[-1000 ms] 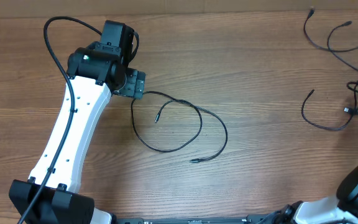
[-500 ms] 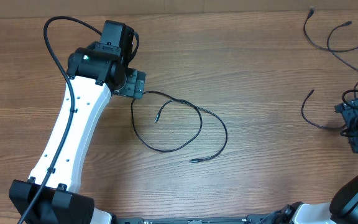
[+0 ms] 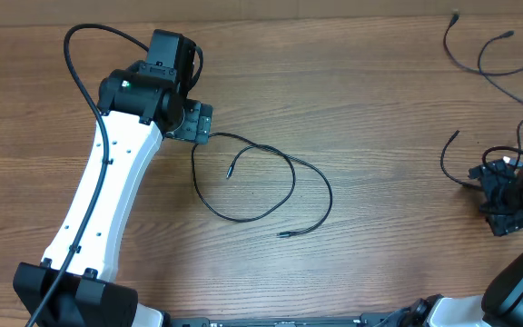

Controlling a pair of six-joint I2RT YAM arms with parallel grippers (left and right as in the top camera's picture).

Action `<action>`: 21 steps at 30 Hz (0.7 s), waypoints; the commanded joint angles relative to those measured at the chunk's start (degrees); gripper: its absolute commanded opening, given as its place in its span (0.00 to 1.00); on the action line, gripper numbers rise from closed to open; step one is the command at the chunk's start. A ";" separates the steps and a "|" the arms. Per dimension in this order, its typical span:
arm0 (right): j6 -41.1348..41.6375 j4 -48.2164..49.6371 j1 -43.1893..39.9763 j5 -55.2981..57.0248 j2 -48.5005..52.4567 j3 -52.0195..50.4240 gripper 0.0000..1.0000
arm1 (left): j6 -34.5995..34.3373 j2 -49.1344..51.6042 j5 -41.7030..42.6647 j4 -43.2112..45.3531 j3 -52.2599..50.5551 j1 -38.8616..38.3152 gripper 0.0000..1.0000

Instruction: Untangle cables

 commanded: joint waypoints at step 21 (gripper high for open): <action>0.24 17.38 0.33 -5.35 0.20 -6.95 1.00 | 0.85 0.33 -0.70 0.17 -0.26 -0.02 1.00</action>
